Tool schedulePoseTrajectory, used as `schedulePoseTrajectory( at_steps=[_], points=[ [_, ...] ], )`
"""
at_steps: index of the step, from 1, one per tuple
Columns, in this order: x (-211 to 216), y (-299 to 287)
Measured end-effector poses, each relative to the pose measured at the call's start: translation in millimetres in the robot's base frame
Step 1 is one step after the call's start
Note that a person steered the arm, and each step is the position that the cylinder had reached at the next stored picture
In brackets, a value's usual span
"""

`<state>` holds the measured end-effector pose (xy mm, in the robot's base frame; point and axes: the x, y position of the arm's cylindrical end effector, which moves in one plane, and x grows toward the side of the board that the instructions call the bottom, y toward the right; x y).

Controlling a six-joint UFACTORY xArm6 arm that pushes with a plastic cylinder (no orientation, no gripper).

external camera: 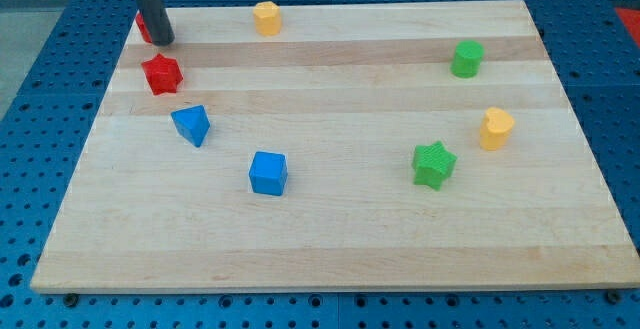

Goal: Slide the yellow hexagon a bit left

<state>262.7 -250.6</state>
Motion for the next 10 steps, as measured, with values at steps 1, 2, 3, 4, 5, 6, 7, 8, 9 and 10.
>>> schedulePoseTrajectory(
  at_steps=[1,2,3,4,5,6,7,8,9,10],
  points=[
    [-6.1,-7.7],
    [-6.9,-7.7],
    [12.2,-6.3],
    [30.7,14.8],
    [34.8,61.7],
    [38.8,130.6],
    [34.6,190.5],
    [10.9,232.9],
    [-20.2,237.1],
    [-28.5,218.4]
  ],
)
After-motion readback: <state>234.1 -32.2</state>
